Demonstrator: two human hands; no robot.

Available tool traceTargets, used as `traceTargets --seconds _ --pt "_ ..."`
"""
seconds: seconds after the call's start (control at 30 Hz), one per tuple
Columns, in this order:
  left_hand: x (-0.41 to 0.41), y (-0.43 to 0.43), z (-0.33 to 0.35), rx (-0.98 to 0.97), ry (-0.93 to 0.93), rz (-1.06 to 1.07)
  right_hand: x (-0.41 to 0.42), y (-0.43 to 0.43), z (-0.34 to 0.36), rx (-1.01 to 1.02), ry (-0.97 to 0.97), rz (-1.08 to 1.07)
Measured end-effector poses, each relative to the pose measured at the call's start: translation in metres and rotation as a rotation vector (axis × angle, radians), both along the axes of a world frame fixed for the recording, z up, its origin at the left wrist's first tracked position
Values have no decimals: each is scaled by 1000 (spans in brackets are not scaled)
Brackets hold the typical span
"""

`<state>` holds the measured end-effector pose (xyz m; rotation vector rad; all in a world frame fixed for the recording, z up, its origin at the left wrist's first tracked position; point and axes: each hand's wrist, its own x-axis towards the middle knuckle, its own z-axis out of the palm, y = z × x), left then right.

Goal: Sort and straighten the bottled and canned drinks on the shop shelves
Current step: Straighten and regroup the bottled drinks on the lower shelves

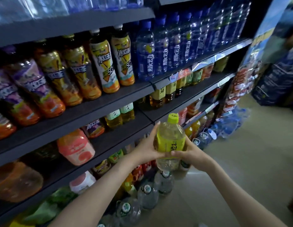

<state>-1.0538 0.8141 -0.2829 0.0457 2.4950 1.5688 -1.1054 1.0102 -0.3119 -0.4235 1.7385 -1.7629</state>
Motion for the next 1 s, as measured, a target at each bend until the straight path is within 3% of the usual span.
traceTargets --seconds 0.33,0.63,0.87,1.0 --pt "-89 52 4 -263 249 304 -137 6 -5 63 353 138" --pt "-160 13 -34 -259 263 510 -221 -53 -36 -45 509 173" --pt "-190 -15 -74 -148 387 596 -248 -79 -80 -130 492 171" --pt "-211 -35 -89 -138 285 621 -262 -97 -96 -98 523 92"
